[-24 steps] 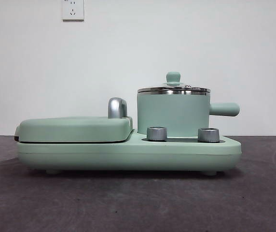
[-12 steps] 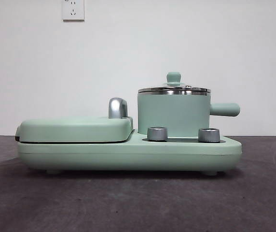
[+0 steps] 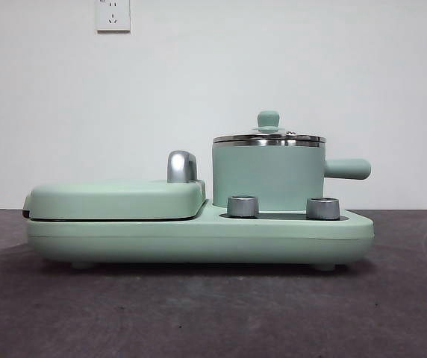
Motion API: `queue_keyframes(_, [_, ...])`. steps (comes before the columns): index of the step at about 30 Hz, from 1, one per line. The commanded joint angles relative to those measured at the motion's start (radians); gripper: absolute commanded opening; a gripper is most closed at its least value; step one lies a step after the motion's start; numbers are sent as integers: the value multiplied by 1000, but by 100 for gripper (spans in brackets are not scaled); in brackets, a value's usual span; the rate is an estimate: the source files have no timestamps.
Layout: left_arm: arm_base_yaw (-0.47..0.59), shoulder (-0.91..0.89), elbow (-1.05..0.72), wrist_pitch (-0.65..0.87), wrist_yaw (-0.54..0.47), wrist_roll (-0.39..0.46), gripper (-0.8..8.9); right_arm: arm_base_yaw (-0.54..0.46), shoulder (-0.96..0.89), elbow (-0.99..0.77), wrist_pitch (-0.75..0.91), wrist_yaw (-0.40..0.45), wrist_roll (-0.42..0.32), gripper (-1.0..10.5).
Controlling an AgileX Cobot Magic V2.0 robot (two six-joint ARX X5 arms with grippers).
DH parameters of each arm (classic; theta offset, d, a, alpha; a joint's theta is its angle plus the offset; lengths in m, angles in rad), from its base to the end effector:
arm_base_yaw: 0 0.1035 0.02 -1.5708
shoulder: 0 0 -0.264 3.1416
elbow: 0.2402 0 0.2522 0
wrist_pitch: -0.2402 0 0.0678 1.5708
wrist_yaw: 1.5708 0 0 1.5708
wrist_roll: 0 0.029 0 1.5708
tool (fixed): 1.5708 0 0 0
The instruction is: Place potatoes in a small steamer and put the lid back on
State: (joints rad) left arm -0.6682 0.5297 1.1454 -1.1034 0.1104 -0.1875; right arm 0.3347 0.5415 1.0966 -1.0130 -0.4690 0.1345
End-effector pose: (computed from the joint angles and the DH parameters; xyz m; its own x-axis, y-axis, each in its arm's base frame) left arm 0.0317 -0.0291 0.3821 0.6209 -0.6305 -0.4657 0.6115 0.7614 -0.2154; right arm 0.0470 0.0302 0.3783 0.6073 0.6897 -0.3943 -0.6139 0.7224 0.3183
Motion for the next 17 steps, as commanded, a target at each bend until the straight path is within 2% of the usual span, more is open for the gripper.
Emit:
queue_keyframes(1, [-6, 4, 15, 19, 1, -8, 6, 4, 5, 9, 11, -2, -11, 11])
queue_keyframes(8, [-4, 4, 11, 27, 1, -8, 6, 4, 5, 9, 26, -2, -11, 11])
queue_keyframes(12, [43, 1, -28, 49, 2, -8, 6, 4, 5, 9, 38, -2, -11, 11])
queue_keyframes(15, [137, -41, -156, 181, 2, -8, 6, 4, 5, 9, 41, -3, -11, 11])
queue_keyframes(17, [217, -102, -296, 333, 2, -7, 6, 4, 5, 9, 41, -2, -11, 11])
